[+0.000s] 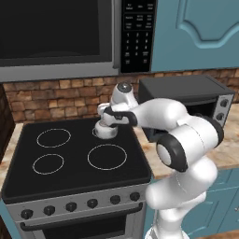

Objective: The kettle is done boiling. Turn off the stove, then wait for 300 timesteps before moving the kettle to the dining table.

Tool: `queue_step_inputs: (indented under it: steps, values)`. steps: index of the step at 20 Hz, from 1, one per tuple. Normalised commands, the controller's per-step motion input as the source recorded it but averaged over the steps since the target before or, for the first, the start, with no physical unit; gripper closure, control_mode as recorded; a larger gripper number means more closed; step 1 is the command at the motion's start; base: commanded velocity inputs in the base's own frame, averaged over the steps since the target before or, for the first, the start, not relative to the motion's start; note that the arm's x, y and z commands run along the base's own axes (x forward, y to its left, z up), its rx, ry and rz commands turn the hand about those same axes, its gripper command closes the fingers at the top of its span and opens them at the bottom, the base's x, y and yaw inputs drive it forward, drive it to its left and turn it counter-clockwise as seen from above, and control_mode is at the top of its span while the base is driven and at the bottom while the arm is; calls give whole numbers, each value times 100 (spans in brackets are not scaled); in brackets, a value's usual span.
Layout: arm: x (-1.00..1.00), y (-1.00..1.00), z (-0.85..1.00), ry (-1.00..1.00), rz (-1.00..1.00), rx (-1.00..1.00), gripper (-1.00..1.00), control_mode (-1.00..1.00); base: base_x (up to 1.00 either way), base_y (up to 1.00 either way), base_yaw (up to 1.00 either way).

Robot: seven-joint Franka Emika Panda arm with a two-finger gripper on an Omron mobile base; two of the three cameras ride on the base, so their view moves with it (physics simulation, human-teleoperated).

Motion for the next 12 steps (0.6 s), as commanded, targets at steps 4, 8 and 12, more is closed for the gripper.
queue_step_inputs:
  steps: [4, 8, 12]
  values:
    - [27, 2, -19, 0, 0, 0, -100, -100, 0, 0, 0]
    - [24, 10, -26, 0, 0, 0, -100, -100, 0, 0, 0]
    - [28, 14, -15, 0, 0, 0, -100, -100, 0, 0, 0]
